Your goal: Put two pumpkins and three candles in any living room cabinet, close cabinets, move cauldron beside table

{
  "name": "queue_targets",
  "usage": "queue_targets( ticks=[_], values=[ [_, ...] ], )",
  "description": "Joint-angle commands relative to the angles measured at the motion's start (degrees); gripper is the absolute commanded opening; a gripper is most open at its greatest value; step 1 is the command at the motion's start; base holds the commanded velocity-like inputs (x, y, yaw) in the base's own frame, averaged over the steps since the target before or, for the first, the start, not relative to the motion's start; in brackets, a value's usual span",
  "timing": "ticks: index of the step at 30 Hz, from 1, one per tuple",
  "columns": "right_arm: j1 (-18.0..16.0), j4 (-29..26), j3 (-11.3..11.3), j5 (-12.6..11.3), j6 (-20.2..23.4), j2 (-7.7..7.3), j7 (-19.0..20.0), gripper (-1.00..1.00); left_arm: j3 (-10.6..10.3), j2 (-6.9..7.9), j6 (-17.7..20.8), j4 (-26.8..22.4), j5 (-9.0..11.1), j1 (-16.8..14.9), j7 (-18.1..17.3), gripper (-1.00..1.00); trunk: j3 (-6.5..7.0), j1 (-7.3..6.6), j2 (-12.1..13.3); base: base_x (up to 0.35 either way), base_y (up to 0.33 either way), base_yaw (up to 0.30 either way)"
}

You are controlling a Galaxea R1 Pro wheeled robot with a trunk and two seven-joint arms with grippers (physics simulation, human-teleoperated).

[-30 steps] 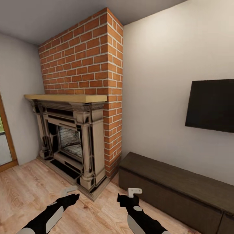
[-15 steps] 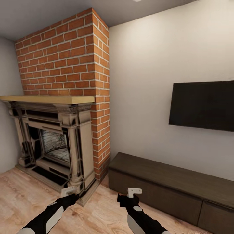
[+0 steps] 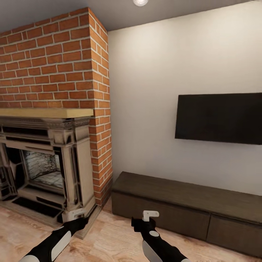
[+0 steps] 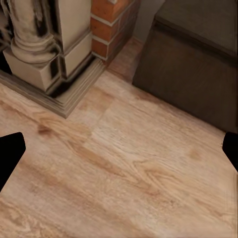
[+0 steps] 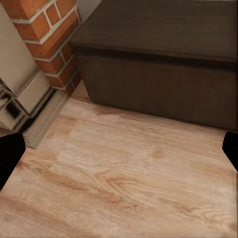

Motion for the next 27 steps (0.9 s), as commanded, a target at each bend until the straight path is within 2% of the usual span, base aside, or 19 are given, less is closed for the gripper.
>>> queue_targets(
  ticks=[1, 13, 27],
  values=[
    [-0.1, 0.0, 0.5, -0.6, -0.2, -0.02, -0.4, 1.00, -0.5, 0.11, 0.2, -0.2, 0.5, 0.0, 0.5, 1.00, -0.04, 0.00, 0.0, 0.000, 0.257, -0.279],
    [-0.1, 0.0, 0.5, -0.7, -0.2, -0.01, -0.4, 1.00, -0.5, 0.12, 0.2, -0.3, 0.5, 0.0, 0.6, 1.00, 0.38, 0.00, 0.0, 0.000, 0.197, -0.279],
    [-0.1, 0.0, -0.2, -0.9, 0.5, -0.23, -0.4, 1.00, -0.5, 0.11, 0.2, -0.2, 0.5, 0.0, 0.5, 1.00, 0.92, 0.00, 0.0, 0.000, 0.022, -0.263]
  ],
)
